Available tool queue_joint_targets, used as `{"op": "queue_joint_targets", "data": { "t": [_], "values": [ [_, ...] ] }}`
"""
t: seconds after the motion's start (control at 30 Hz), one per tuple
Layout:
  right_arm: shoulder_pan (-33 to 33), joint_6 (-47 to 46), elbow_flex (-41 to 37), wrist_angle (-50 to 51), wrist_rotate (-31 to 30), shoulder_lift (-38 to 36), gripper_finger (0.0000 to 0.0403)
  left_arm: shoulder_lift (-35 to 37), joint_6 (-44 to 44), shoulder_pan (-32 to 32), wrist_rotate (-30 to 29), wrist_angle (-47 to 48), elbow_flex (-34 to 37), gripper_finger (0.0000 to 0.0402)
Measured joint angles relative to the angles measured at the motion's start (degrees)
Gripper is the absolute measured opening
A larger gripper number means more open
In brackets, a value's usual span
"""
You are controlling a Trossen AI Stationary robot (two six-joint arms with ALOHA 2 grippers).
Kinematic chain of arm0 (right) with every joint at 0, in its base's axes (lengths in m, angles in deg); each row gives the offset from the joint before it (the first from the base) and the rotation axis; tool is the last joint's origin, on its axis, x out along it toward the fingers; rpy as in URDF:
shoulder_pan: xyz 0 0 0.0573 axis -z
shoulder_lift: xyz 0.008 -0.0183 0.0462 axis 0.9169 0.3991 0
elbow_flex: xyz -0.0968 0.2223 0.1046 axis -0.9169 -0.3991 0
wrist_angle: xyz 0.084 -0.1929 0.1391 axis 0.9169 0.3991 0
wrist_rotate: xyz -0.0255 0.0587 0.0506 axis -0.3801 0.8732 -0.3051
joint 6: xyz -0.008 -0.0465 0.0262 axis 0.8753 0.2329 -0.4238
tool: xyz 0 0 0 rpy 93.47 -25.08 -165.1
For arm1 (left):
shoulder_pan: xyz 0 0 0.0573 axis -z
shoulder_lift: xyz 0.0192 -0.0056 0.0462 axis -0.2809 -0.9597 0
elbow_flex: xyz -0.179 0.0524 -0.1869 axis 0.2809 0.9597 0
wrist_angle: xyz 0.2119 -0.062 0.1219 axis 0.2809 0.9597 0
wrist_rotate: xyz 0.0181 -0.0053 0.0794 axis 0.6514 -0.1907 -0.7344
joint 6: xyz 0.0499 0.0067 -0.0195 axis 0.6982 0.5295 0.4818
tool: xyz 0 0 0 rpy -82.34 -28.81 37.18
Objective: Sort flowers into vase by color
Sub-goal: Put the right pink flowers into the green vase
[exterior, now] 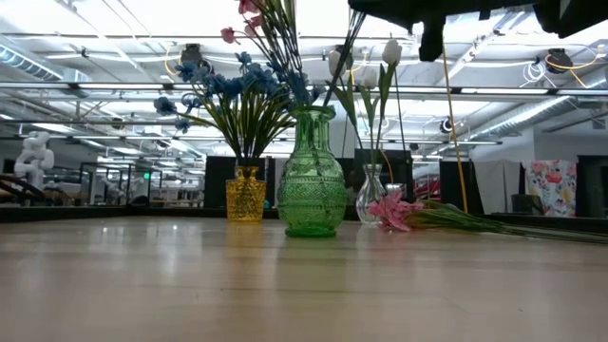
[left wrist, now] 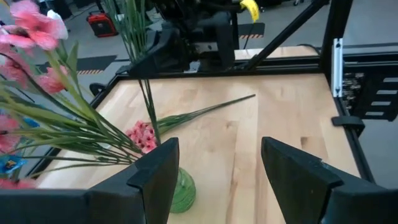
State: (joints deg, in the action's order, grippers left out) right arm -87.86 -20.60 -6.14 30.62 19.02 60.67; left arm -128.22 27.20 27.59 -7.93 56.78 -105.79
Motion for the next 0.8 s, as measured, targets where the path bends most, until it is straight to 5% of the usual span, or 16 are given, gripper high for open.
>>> {"op": "queue_joint_targets", "data": {
  "t": [0.8],
  "values": [
    [2.59,-0.62,3.82,10.72,1.45,-1.37,0.0000,-0.13,0.32,-0.46,1.13,0.05,0.02,0.0235]
  ]
}}
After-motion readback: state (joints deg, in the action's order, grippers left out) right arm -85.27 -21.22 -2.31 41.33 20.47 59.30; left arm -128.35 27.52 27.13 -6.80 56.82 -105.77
